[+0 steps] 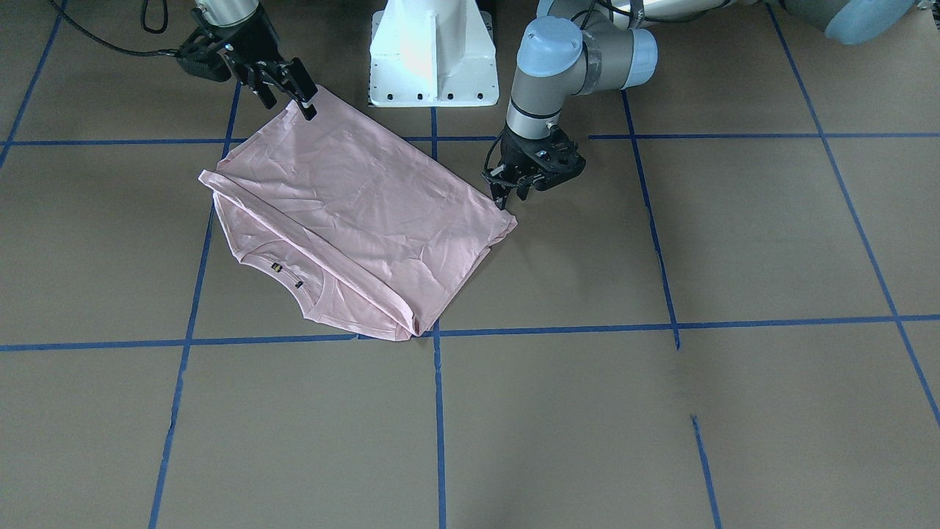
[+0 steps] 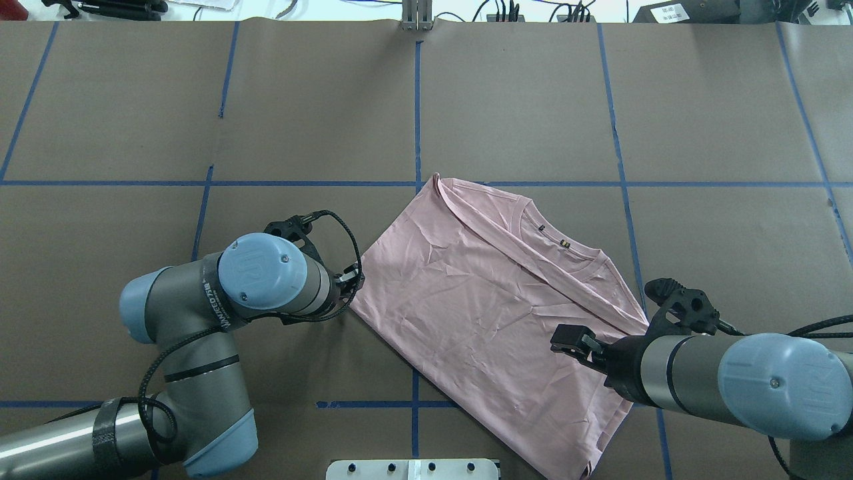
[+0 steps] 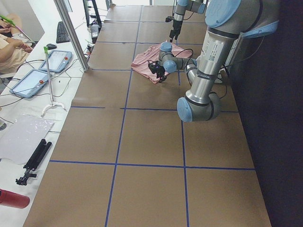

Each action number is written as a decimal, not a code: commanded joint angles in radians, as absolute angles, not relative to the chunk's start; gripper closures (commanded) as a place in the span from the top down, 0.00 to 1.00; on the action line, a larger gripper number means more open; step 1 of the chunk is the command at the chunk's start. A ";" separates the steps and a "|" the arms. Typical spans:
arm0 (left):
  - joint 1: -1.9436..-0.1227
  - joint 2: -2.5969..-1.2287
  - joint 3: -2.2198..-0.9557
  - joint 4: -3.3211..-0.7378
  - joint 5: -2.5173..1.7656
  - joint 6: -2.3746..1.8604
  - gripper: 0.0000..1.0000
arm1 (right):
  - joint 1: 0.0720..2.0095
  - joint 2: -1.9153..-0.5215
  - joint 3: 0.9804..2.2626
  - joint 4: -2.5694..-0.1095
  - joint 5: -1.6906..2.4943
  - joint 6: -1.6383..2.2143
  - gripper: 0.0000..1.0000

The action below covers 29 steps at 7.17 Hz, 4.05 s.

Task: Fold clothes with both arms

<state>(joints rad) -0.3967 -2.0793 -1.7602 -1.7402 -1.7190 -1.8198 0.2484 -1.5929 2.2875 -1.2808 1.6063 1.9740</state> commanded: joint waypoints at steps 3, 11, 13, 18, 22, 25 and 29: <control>-0.393 -2.114 -1.703 -1.740 -1.680 -1.812 0.43 | 0.250 -1.594 2.281 -1.281 1.606 1.974 1.00; -0.650 -2.197 -1.491 -1.869 -1.591 -1.608 0.00 | 0.256 -1.591 2.281 -1.278 1.605 1.977 1.00; -0.753 -2.369 -1.160 -2.081 -1.591 -1.551 0.00 | 0.256 -1.589 2.278 -1.278 1.603 1.977 1.00; -0.799 -2.308 -1.224 -2.267 -1.708 -1.555 0.21 | 0.247 -1.312 2.041 -1.293 1.503 2.032 1.00; -0.795 -2.267 -1.281 -2.269 -1.718 -1.568 0.21 | 0.242 -1.109 1.822 -1.292 1.500 2.128 0.94; -0.788 -2.269 -1.282 -2.269 -1.717 -1.597 0.21 | 0.247 -1.098 1.770 -1.293 1.488 2.128 0.92; -0.781 -2.267 -1.282 -2.269 -1.713 -1.638 0.21 | 0.247 -1.100 1.767 -1.293 1.483 2.128 0.65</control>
<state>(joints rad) -0.7808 -2.2679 -1.2828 -2.2687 -1.7142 -1.6351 0.2469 -1.0987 1.7689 -1.2931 1.4856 2.1276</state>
